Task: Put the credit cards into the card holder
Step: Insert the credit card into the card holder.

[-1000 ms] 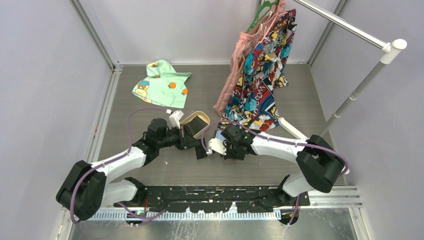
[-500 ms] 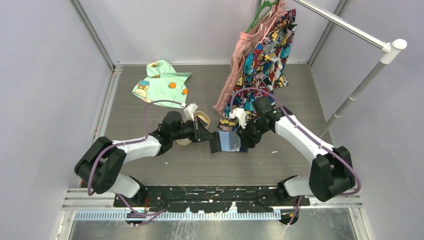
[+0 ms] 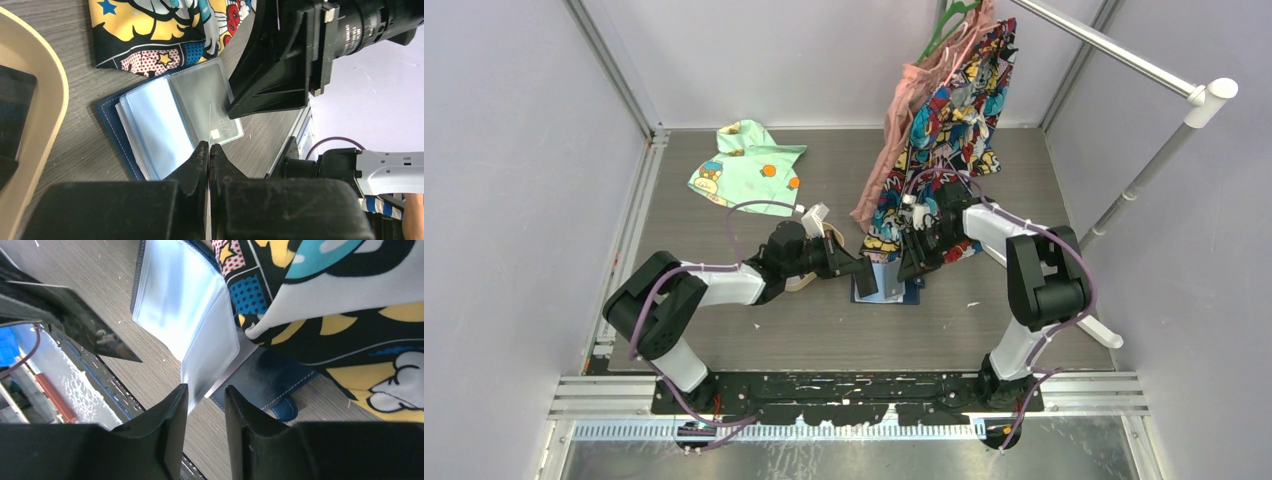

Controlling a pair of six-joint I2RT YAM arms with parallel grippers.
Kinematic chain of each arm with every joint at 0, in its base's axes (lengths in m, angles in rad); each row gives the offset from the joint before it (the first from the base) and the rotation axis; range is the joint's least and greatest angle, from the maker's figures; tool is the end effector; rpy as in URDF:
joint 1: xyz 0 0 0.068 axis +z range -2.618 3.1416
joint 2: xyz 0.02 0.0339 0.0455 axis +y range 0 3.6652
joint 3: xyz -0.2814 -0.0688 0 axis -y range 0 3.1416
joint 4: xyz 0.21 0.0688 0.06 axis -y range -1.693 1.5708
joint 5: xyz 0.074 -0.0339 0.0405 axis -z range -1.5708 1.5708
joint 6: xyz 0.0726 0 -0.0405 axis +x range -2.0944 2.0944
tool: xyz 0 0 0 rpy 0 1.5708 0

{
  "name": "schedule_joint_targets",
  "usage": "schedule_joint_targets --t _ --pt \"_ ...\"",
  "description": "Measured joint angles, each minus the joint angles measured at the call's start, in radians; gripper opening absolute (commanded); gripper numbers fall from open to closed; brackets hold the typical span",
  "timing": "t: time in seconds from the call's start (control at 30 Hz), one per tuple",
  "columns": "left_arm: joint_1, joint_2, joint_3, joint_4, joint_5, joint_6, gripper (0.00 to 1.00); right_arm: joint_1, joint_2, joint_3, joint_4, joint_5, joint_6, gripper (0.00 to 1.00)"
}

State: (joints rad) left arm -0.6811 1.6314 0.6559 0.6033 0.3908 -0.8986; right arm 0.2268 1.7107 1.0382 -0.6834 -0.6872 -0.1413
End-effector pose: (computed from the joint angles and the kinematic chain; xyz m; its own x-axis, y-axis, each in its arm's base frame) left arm 0.2436 -0.2330 0.2028 -0.8472 -0.2446 -0.4717 0.3131 0.4873 -0.8151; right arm 0.2709 0.1098 0.1811 -0.8994 -0.3193 -0.2984 -0.4367 0.6847 0.5836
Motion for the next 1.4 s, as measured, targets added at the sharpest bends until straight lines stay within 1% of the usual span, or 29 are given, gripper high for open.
schedule_joint_targets --t 0.03,0.13,0.17,0.27,0.4,0.53,0.67,0.73,0.9,1.1,1.4 --pt "0.0 0.0 0.0 0.0 -0.01 -0.004 0.0 0.0 0.014 0.003 0.003 -0.003 0.011 0.31" --pt "0.0 0.003 0.0 0.0 -0.027 -0.012 0.0 0.0 0.048 0.009 0.011 -0.015 0.03 0.15" --pt "0.0 0.005 0.0 0.001 -0.031 -0.013 0.0 0.0 0.055 0.01 0.009 -0.019 0.035 0.12" --pt "0.0 0.028 0.009 0.005 -0.036 -0.022 0.0 0.0 0.059 0.019 -0.006 -0.023 0.033 0.09" --pt "-0.009 0.067 0.025 0.015 -0.043 -0.046 0.0 -0.011 0.059 0.037 -0.048 -0.026 0.002 0.08" --pt "-0.028 0.122 0.053 0.04 -0.051 -0.082 0.0 -0.03 0.064 0.042 -0.1 -0.02 -0.035 0.12" --pt "-0.045 0.163 0.055 0.08 -0.075 -0.121 0.0 -0.039 0.1 0.063 -0.135 -0.009 -0.053 0.26" --pt "-0.053 0.18 0.055 0.105 -0.089 -0.137 0.0 -0.04 0.118 0.068 -0.141 0.004 -0.063 0.31" --pt "-0.078 0.21 0.046 0.188 -0.137 -0.162 0.0 -0.04 0.129 0.068 -0.153 0.039 -0.067 0.33" --pt "-0.095 0.224 -0.017 0.28 -0.18 -0.18 0.0 -0.042 0.129 0.068 -0.157 0.072 -0.074 0.4" --pt "-0.108 0.215 -0.055 0.338 -0.201 -0.182 0.0 -0.046 0.137 0.069 -0.172 0.072 -0.102 0.4"
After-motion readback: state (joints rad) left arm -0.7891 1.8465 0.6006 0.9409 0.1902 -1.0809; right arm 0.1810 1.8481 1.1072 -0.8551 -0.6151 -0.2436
